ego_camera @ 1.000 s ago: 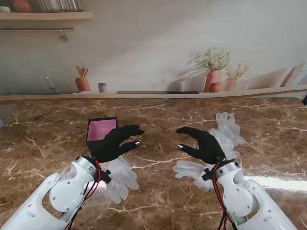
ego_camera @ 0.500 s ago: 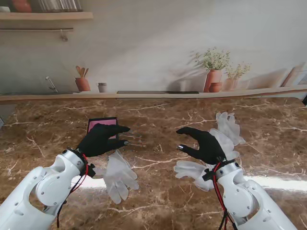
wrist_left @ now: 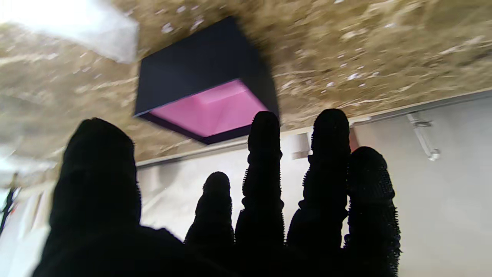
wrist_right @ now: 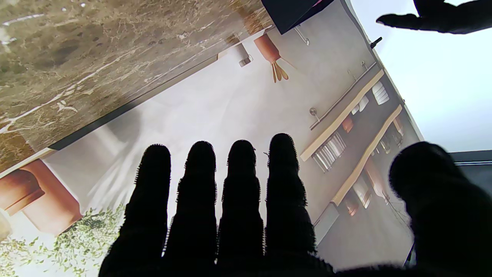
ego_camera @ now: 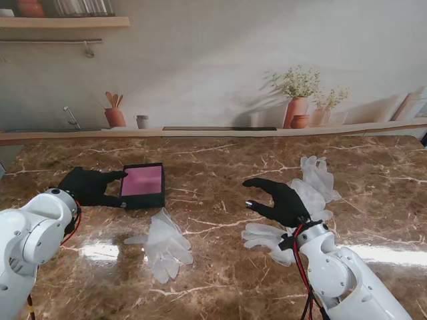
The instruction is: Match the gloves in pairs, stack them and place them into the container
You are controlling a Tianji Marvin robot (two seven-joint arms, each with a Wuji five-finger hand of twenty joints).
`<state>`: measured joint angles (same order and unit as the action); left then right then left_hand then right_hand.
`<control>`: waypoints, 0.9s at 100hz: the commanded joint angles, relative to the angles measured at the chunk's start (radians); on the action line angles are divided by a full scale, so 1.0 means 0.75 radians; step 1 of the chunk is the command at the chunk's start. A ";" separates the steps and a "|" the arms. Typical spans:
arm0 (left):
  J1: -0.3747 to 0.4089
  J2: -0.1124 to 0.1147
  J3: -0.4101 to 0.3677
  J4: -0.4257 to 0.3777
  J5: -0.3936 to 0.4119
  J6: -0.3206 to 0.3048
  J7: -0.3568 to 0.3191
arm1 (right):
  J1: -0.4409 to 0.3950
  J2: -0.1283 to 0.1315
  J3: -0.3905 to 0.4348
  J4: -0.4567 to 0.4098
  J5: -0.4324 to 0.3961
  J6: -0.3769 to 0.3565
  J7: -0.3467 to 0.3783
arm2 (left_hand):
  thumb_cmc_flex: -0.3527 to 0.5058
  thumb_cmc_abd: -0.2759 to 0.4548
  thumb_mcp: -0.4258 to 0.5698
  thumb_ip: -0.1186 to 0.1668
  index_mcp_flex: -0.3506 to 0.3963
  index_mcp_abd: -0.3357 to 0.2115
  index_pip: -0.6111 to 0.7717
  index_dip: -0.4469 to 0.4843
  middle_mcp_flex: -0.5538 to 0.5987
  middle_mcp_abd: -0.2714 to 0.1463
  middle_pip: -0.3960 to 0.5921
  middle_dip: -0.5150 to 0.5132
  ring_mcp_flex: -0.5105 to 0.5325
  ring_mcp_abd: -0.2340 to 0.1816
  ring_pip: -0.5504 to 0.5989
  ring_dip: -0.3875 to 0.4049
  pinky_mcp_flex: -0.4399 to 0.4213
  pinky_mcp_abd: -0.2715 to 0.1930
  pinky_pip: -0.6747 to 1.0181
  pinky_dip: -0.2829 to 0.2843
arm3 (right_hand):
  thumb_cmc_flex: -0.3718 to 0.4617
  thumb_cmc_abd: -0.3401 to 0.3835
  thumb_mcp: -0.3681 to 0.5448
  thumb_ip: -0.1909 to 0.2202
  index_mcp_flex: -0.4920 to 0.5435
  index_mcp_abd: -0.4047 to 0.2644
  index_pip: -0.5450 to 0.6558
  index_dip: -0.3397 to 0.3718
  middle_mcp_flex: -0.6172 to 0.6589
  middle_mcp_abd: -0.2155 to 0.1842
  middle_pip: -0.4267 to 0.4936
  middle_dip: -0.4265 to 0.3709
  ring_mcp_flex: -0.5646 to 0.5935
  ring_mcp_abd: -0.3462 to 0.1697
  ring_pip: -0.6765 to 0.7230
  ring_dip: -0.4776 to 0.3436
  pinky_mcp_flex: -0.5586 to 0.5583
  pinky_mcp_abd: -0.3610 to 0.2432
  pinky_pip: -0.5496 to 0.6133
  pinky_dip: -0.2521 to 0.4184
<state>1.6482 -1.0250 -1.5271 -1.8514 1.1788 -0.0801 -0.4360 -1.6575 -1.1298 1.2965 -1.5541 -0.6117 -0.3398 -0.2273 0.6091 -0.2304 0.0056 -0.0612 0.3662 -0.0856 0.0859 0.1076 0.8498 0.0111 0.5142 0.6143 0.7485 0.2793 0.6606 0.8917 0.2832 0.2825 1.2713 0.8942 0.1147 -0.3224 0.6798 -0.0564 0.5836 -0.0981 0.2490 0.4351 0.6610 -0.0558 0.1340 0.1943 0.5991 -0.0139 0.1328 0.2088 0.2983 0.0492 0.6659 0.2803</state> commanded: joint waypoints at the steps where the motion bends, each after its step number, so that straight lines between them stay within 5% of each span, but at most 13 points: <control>1: -0.038 0.015 0.012 0.057 -0.027 0.009 -0.026 | -0.010 -0.002 0.002 0.005 0.016 0.006 0.030 | -0.067 -0.050 -0.025 0.055 -0.038 -0.064 -0.018 -0.017 0.054 0.018 -0.074 -0.098 0.077 -0.001 -0.096 -0.118 0.017 0.036 0.028 -0.011 | 0.018 0.022 -0.034 0.060 0.018 -0.029 0.007 0.018 0.011 -0.008 -0.003 0.014 0.037 -0.002 0.013 0.024 -0.017 0.006 0.024 0.029; 15: -0.117 0.024 0.076 0.150 0.065 0.016 -0.081 | -0.017 -0.002 0.007 0.002 0.020 0.012 0.036 | -0.096 -0.073 -0.025 0.056 -0.026 -0.102 -0.019 -0.020 0.105 0.038 -0.113 -0.192 0.138 -0.014 -0.148 -0.225 0.061 0.045 0.029 -0.039 | 0.024 0.022 -0.038 0.061 0.021 -0.033 0.009 0.020 0.016 -0.007 -0.003 0.019 0.048 0.002 0.018 0.037 -0.019 0.021 0.032 0.042; 48: -0.308 0.044 0.245 0.370 -0.002 0.047 -0.157 | -0.012 -0.002 0.005 0.001 0.021 0.032 0.038 | -0.057 -0.093 -0.021 0.054 0.011 -0.152 0.044 0.025 0.046 0.041 -0.151 -0.285 0.126 -0.022 -0.198 -0.310 0.035 0.054 -0.021 -0.083 | 0.036 0.021 -0.044 0.061 0.030 -0.035 0.016 0.024 0.029 -0.006 0.001 0.033 0.068 0.010 0.027 0.064 -0.021 0.036 0.039 0.066; 74: -0.428 0.060 0.360 0.490 -0.068 0.026 -0.230 | -0.005 -0.004 -0.009 0.004 0.029 0.049 0.037 | 0.041 -0.124 -0.010 0.052 0.234 -0.140 0.257 0.201 0.016 0.004 -0.160 -0.272 0.072 -0.069 -0.226 -0.316 -0.039 0.047 -0.091 -0.101 | 0.052 0.022 -0.048 0.061 0.039 -0.036 0.023 0.028 0.032 -0.006 0.001 0.041 0.073 0.007 0.028 0.078 -0.022 0.039 0.036 0.078; 90: -0.470 0.061 0.419 0.557 -0.121 0.046 -0.201 | -0.005 -0.005 -0.012 0.002 0.029 0.057 0.035 | 0.135 -0.130 0.014 0.043 0.426 -0.094 0.486 0.380 -0.010 0.002 -0.176 -0.253 0.030 -0.098 -0.235 -0.281 -0.075 0.030 -0.117 -0.091 | 0.066 0.023 -0.052 0.061 0.043 -0.039 0.027 0.031 0.033 -0.006 0.002 0.045 0.079 0.009 0.031 0.085 -0.021 0.041 0.036 0.086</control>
<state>1.2972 -0.9793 -1.2233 -1.4551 1.0948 -0.0541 -0.5952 -1.6546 -1.1301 1.2884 -1.5550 -0.5930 -0.3056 -0.2130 0.6636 -0.3020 0.0068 -0.0507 0.6022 -0.1780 0.3762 0.3455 0.8676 0.0194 0.3980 0.4095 0.8012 0.2252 0.4990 0.6612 0.2500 0.2895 1.1937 0.8232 0.1282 -0.3208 0.6644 -0.0556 0.5957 -0.1083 0.2658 0.4374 0.6834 -0.0556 0.1376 0.2093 0.6413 -0.0055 0.1497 0.2578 0.2910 0.0821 0.6854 0.3182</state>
